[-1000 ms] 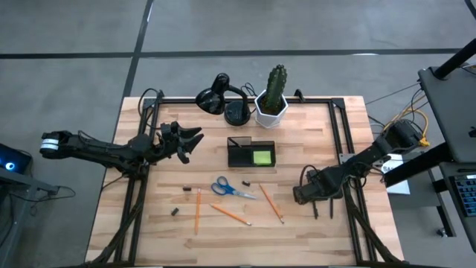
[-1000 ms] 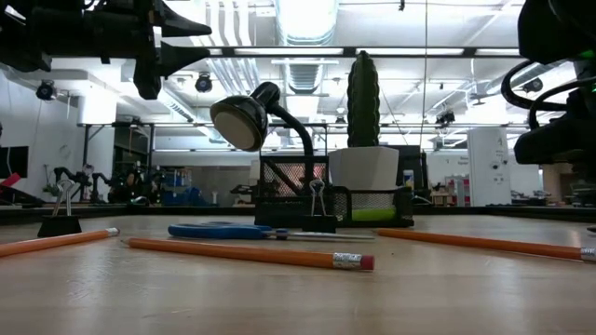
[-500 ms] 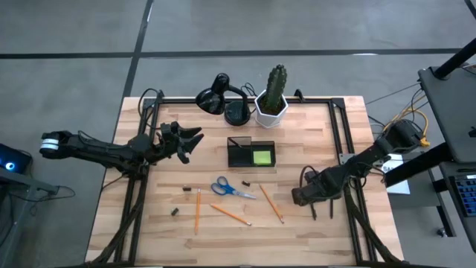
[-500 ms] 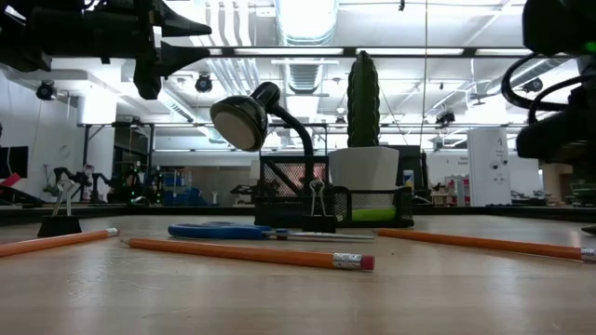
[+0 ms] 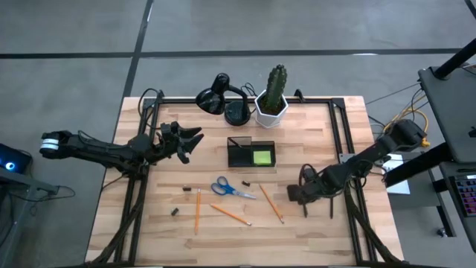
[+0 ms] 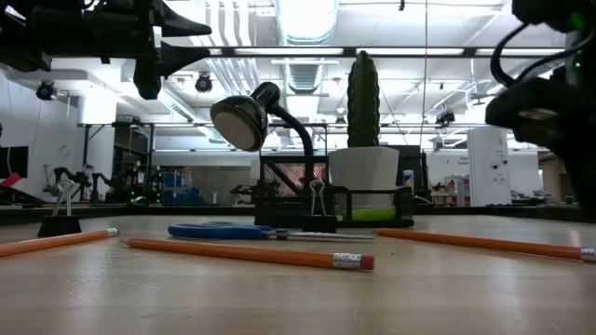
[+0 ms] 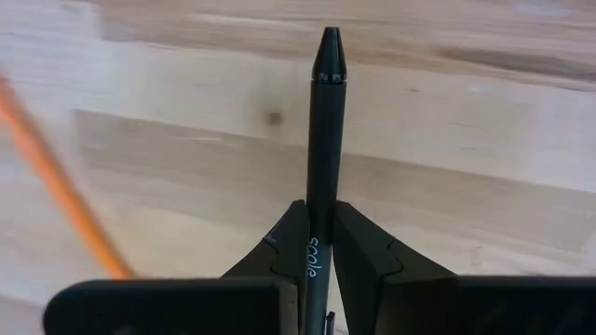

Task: Pick and place office supplies into organizer
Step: Put the left black pen into the mesh desk organizer

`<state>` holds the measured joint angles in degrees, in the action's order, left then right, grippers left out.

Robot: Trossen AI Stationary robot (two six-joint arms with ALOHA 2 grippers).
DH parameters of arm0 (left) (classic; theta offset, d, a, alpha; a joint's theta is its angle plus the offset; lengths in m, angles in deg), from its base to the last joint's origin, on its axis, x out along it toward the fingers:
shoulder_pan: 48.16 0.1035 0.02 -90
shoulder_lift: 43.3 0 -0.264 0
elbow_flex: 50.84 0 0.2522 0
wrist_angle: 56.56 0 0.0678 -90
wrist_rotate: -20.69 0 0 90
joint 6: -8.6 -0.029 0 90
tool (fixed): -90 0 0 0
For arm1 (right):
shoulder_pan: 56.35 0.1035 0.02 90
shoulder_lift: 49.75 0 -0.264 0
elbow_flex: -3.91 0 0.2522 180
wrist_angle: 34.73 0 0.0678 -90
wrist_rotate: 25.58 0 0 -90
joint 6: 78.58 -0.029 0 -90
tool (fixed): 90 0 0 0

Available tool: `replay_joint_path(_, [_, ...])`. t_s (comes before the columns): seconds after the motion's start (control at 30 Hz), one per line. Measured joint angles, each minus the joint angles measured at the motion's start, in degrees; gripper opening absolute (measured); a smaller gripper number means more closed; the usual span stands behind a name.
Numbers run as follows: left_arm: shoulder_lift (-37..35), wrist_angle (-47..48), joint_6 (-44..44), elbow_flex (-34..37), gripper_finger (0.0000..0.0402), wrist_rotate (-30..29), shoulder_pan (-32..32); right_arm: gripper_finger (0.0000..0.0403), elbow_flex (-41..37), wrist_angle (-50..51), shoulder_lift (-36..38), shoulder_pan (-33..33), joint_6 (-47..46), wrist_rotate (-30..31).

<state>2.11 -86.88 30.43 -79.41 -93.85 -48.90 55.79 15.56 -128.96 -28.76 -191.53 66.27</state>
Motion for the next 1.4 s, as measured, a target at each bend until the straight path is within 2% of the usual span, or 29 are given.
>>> replay_joint_path(0.2, [0.0, 0.0, 0.0, 0.0, 0.0168, 0.0, 0.0, 0.0027, 1.3, -3.3, 1.6, -0.1, 0.9, 6.5])
replay_joint_path(0.37, [0.0, 0.0, 0.0, 0.0, 0.0168, 0.0, 0.0, 0.0027, 1.7, -7.0, 2.9, -0.1, 1.4, 14.7])
replay_joint_path(0.47, [0.0, 0.0, 0.0, 0.0, 0.0168, 0.0, 0.0, 0.0027, 1.7, -10.9, 3.3, -0.1, 5.2, 19.9])
replay_joint_path(0.67, [0.0, 0.0, 0.0, 0.0, 0.0168, 0.0, 0.0, 0.0027, 1.7, -18.2, 3.3, -1.0, 9.6, 26.5])
replay_joint_path(0.93, [0.0, 0.0, 0.3, 0.0, 0.0168, 0.0, 0.0, 0.0027, 1.7, -27.0, 3.2, -3.1, 22.7, 29.6])
replay_joint_path(1.1, [0.0, 0.0, 0.3, 0.0, 0.0168, 0.0, 0.0, 0.0027, 1.7, -30.5, 3.2, -5.4, 26.0, 29.9])
replay_joint_path(1.4, [0.0, 0.0, 0.3, 0.0, 0.0168, 0.0, 0.0, 0.0027, 1.7, -39.5, 3.2, -9.6, 40.0, 29.9])
